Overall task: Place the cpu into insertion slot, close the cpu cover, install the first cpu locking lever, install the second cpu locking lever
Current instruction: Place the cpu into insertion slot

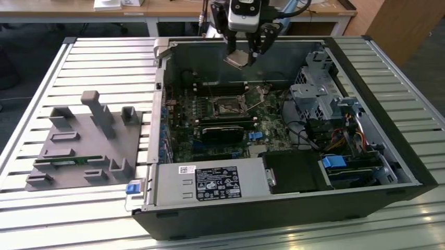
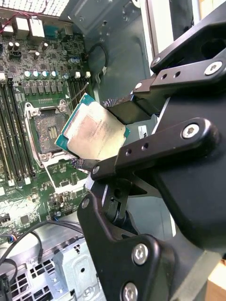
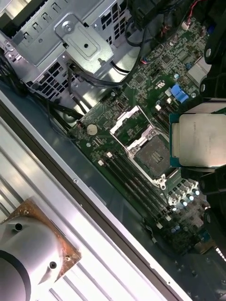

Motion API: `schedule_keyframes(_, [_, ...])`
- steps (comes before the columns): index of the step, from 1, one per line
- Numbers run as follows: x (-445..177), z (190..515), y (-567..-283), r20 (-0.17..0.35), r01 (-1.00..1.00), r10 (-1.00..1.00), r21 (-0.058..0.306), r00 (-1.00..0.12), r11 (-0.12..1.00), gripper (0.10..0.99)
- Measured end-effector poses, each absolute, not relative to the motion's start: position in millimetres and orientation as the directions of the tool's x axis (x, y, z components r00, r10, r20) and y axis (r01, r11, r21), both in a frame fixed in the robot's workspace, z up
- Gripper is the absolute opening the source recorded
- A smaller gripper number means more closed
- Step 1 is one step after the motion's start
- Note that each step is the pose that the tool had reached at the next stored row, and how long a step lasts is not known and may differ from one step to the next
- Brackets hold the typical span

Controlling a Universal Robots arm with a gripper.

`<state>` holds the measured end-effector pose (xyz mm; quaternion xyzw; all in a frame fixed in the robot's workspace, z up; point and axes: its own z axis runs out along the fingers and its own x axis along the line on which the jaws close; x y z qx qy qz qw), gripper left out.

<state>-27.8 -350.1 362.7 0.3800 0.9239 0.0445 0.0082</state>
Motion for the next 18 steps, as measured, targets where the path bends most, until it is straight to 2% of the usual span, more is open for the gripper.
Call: schedule_keyframes(18, [-27.8,356.1,-350.0,0.018,0.826,0.829,0.088,-0.56,0.556,0.541])
